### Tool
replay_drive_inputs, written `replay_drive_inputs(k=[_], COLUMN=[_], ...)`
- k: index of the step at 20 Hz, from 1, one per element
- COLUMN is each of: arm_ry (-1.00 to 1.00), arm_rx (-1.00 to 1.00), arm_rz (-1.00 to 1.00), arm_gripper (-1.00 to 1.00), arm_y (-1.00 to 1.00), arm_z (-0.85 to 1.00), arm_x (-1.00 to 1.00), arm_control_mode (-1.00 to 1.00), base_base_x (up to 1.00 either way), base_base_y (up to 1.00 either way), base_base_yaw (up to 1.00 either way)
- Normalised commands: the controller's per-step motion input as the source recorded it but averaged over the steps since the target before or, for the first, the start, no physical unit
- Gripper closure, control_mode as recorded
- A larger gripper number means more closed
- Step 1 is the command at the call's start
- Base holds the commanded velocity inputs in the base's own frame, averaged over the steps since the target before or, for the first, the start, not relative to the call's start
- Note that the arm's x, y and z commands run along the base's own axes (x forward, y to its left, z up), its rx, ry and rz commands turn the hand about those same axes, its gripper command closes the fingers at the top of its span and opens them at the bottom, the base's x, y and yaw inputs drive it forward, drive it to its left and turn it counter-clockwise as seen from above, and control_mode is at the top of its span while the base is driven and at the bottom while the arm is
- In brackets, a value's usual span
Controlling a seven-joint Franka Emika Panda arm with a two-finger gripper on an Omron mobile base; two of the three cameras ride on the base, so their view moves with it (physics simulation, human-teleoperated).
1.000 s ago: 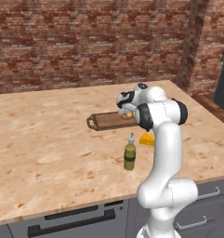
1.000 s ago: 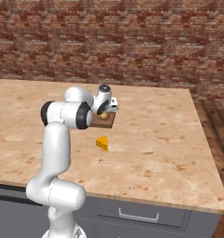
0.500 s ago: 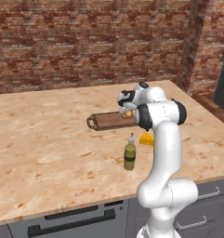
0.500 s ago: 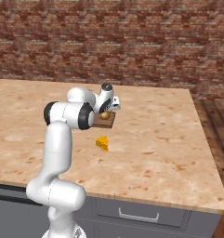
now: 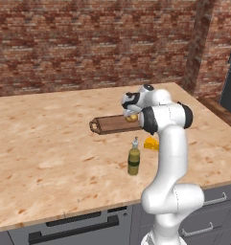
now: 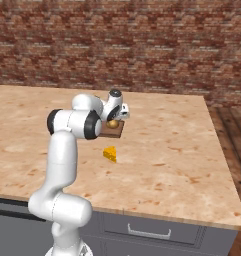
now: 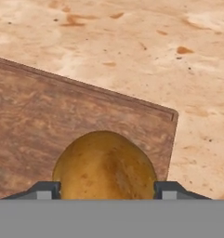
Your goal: Retrieve the reheated potato from the microwave, then place the potato, cheese, and condiment on the cutting board.
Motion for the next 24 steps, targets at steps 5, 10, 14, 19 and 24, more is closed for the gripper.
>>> replay_drive_inputs(k=[5,10,14,19,24], arm_ry=[0.0,0.0,0.0,0.0,0.01], arm_rx=[0.0,0.0,0.0,0.0,0.0], arm_rz=[0.0,0.0,0.0,0.0,-0.04], arm_gripper=[-1.0,-1.0,-1.0,-1.0,-1.0], arm_y=[-0.15,-0.08,0.0,0.0,0.0], arm_z=[-0.17,-0.17,-0.08,0.0,0.0], arm_x=[-0.19,-0.25,-0.18,-0.11,-0.11], arm_control_mode=[-1.0,-1.0,-1.0,-1.0,-1.0], base_base_x=[0.0,0.0,0.0,0.0,0.0], base_base_y=[0.0,0.0,0.0,0.0,0.0], base_base_yaw=[0.0,0.0,0.0,0.0,0.0])
